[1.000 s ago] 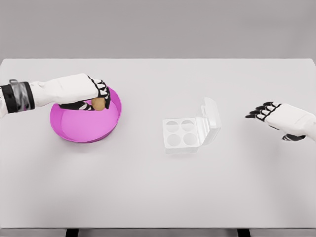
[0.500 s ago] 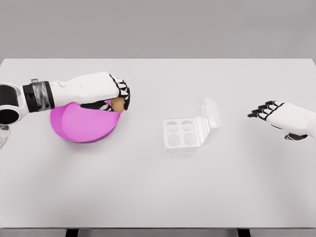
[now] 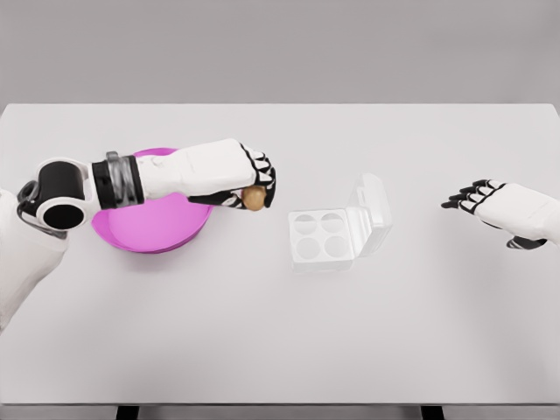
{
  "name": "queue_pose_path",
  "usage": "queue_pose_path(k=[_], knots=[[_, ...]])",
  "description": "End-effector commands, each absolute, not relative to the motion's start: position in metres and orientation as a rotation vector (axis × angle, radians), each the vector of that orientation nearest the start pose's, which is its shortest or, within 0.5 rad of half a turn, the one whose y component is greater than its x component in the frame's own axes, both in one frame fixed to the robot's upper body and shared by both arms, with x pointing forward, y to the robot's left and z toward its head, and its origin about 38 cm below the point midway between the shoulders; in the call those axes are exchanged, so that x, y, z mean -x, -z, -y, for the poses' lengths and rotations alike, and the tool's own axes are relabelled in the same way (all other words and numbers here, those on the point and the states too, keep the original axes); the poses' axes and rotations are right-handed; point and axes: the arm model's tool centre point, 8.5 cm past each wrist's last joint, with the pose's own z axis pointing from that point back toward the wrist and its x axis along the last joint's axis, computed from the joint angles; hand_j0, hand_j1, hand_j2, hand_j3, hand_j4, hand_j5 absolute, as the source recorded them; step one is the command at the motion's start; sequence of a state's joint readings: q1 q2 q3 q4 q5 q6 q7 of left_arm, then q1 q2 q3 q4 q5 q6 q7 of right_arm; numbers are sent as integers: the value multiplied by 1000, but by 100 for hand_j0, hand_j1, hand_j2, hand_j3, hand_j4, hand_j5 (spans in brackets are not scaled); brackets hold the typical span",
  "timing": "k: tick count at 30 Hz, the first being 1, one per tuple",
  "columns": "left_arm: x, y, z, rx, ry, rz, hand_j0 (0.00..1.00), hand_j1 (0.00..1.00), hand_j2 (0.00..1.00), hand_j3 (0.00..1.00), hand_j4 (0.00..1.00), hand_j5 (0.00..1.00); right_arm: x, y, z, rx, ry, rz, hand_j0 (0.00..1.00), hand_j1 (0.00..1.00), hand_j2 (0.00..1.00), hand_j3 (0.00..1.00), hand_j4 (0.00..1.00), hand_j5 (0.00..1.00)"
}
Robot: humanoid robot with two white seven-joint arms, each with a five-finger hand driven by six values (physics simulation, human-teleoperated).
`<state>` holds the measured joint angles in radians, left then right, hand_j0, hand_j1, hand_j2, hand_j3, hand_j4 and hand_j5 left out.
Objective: Pack egg into the box and close the box lid
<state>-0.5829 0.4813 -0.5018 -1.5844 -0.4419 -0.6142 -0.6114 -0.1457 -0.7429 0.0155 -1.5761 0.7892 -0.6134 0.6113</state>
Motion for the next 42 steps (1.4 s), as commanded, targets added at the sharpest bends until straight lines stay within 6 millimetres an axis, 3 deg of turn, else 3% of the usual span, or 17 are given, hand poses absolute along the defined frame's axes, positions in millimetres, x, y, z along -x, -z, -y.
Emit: queue_pose_path(k=[1, 24, 42], knots=[[-416, -226, -156, 245, -2635, -2301, 37, 37, 37, 37, 37, 37, -373, -167, 392, 696, -2014, 1079, 100, 100, 100, 100, 100, 100], [-404, -205, -118, 77, -2558, -2421, 37, 37, 37, 37, 37, 37, -373, -167, 392, 697, -2015, 1078, 100, 100, 100, 100, 100, 100], [-410, -186, -104, 137, -2636, -2365, 38, 38, 38, 38, 38, 38, -373, -167, 392, 696, -2014, 1079, 100, 100, 100, 100, 100, 100]])
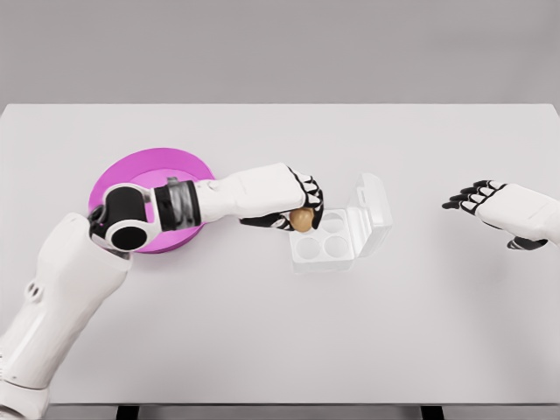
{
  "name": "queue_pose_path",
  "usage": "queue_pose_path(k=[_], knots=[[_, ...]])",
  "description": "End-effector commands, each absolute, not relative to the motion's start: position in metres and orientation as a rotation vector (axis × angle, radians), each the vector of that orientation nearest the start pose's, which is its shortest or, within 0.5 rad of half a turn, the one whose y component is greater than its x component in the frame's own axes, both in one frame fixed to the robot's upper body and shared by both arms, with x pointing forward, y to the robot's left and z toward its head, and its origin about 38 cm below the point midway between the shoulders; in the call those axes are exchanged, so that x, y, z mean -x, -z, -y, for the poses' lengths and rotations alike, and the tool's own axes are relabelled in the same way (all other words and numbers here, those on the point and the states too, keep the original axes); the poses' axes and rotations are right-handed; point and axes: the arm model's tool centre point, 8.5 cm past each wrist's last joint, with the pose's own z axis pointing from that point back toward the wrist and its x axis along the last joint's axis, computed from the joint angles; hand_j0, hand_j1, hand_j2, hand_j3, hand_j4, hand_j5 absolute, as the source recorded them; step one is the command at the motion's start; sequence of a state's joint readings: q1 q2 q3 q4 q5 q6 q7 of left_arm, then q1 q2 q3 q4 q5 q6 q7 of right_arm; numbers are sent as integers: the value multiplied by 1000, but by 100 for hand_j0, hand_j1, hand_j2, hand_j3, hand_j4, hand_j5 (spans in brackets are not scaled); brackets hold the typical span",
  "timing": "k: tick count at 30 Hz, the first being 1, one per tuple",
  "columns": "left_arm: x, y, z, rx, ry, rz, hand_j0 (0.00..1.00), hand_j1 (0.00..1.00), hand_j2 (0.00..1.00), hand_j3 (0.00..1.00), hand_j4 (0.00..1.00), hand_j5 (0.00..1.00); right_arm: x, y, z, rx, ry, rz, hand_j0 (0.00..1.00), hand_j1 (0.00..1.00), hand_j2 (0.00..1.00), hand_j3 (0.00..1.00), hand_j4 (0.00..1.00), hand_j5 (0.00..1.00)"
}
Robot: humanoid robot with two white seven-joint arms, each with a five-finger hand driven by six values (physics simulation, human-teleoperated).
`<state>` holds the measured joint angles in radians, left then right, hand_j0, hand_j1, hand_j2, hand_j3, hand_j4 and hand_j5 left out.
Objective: Pack egg into the box and close the box lid
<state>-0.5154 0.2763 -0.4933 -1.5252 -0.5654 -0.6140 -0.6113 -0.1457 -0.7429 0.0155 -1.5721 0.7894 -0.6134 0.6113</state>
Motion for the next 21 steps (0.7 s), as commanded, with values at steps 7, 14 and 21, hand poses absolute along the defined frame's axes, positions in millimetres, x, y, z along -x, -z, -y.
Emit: queue_pose_path(k=[7, 14, 21], knots=[[-412, -179, -98, 135, -2655, -2358, 38, 38, 38, 38, 38, 38, -373, -167, 392, 696, -2014, 1079, 100, 100, 100, 100, 100, 100], [-412, -176, -95, 129, -2667, -2353, 44, 44, 44, 44, 44, 44, -373, -166, 392, 700, -2018, 1073, 100, 100, 100, 100, 100, 100], [-414, -173, -96, 135, -2678, -2351, 54, 54, 54, 54, 54, 54, -373, -166, 392, 702, -2016, 1073, 100, 100, 100, 100, 100, 100]])
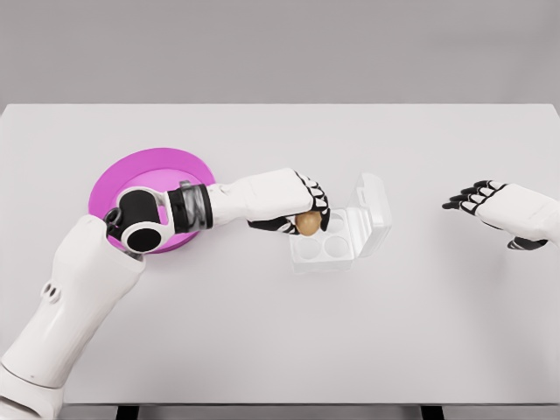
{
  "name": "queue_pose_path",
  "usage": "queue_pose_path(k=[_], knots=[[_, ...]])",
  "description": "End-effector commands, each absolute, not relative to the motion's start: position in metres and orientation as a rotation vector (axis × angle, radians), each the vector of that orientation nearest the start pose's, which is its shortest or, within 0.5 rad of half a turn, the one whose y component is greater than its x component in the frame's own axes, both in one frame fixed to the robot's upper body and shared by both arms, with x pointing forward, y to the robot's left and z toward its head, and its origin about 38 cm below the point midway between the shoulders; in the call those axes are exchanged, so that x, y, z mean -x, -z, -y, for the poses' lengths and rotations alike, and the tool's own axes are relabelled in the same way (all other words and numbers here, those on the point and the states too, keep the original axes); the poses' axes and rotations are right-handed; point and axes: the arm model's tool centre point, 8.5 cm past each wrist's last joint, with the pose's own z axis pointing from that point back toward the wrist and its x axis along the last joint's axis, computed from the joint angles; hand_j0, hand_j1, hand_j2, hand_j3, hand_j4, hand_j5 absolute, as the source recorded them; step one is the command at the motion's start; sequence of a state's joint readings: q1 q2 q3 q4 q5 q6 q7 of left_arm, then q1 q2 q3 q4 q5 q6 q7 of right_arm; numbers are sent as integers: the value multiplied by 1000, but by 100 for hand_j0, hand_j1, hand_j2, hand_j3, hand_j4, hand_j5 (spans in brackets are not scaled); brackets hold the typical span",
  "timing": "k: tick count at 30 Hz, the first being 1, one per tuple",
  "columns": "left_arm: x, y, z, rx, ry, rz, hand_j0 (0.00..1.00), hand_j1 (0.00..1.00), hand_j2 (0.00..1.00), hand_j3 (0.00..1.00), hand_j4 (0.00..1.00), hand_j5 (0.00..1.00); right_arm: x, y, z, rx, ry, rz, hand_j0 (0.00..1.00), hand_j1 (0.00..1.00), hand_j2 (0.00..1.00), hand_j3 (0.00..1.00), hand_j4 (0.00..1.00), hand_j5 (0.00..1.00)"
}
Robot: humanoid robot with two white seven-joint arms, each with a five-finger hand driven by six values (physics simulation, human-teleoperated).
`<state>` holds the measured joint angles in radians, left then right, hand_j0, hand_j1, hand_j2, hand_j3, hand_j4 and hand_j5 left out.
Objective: Pack egg into the box and close the box lid
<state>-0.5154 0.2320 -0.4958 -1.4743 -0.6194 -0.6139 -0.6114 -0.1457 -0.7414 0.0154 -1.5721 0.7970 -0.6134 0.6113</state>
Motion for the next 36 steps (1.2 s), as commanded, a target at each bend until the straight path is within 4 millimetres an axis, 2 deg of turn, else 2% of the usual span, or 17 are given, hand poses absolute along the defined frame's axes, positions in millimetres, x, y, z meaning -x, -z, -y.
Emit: queue_pose_path(k=[1, 5, 29, 34, 36], knots=[[-414, -173, -96, 135, -2678, -2351, 56, 56, 56, 56, 56, 56, -373, -166, 392, 700, -2018, 1073, 100, 100, 100, 100, 100, 100], [-414, -174, -96, 135, -2676, -2355, 63, 63, 63, 63, 63, 63, -373, -165, 393, 699, -2016, 1071, 100, 100, 100, 100, 100, 100], [-415, -177, -98, 144, -2666, -2366, 80, 80, 80, 80, 80, 80, -373, -164, 394, 697, -2013, 1065, 100, 100, 100, 100, 100, 100], [-423, -190, -115, 210, -2626, -2440, 95, 95, 95, 95, 95, 95, -373, -164, 394, 697, -2011, 1067, 100, 100, 100, 100, 100, 100], [-429, -200, -132, 244, -2587, -2512, 99, 99, 99, 99, 99, 99, -373, -163, 393, 695, -2010, 1072, 100, 100, 100, 100, 100, 100]])
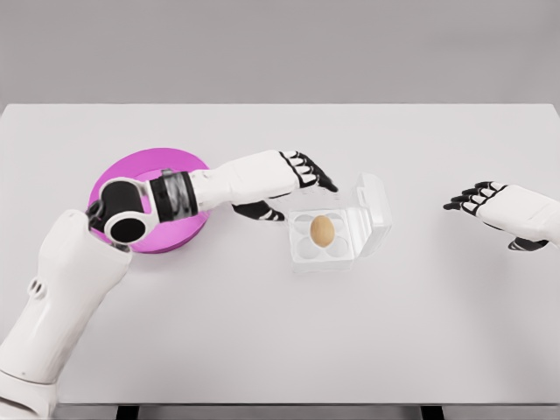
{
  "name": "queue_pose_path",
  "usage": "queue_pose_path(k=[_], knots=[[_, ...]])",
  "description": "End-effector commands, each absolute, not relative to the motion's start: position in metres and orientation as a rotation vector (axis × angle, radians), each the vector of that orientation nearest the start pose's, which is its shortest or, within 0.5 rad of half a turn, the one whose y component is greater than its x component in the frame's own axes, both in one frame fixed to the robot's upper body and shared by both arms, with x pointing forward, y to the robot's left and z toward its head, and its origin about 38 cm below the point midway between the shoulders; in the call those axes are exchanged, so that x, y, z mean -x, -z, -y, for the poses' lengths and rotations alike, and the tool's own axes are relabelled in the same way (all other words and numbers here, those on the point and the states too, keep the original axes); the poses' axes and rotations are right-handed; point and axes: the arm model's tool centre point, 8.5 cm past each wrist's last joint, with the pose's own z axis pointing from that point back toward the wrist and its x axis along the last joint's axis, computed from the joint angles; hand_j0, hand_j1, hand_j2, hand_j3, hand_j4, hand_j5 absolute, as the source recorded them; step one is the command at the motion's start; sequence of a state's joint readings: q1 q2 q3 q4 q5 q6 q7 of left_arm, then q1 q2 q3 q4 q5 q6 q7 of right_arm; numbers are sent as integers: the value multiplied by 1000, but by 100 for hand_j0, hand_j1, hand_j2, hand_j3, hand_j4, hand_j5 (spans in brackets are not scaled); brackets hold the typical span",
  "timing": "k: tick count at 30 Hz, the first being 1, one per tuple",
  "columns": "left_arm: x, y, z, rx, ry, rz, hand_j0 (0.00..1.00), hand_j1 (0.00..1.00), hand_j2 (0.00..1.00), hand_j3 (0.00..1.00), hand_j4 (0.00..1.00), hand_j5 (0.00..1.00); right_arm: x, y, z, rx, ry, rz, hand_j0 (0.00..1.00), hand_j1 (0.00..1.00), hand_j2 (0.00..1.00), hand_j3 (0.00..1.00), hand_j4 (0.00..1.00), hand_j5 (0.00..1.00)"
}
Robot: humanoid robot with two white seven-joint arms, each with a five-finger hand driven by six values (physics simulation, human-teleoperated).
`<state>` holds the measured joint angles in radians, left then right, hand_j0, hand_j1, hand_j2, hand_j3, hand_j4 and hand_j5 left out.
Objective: Pack egg into the box and close the box lid
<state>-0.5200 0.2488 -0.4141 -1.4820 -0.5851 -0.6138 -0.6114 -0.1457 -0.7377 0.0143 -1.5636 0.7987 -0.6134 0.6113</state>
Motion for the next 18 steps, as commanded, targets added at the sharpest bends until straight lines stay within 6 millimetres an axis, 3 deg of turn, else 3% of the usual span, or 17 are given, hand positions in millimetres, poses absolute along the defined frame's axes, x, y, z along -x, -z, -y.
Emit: queue_pose_path(k=[1, 7, 11, 13, 14, 18], knots=[[-430, -202, -141, 240, -2586, -2528, 100, 100, 100, 100, 100, 100, -373, -163, 392, 693, -2008, 1075, 100, 100, 100, 100, 100, 100], [-427, -235, -237, 152, -2545, -2701, 100, 100, 100, 100, 100, 100, -374, -163, 392, 693, -2006, 1077, 100, 100, 100, 100, 100, 100], [-421, -255, -282, 92, -2504, -2817, 100, 100, 100, 100, 100, 100, -374, -161, 386, 687, -2002, 1096, 100, 100, 100, 100, 100, 100], [-420, -265, -305, 133, -2493, -2860, 100, 100, 100, 100, 100, 100, -377, -154, 373, 676, -2006, 1111, 100, 100, 100, 100, 100, 100], [-420, -267, -308, 143, -2482, -2872, 100, 100, 100, 100, 100, 100, -378, -153, 371, 678, -2008, 1111, 100, 100, 100, 100, 100, 100], [-426, -262, -357, 260, -2499, -3005, 100, 100, 100, 100, 100, 100, -380, -144, 362, 668, -2031, 1098, 100, 100, 100, 100, 100, 100]])
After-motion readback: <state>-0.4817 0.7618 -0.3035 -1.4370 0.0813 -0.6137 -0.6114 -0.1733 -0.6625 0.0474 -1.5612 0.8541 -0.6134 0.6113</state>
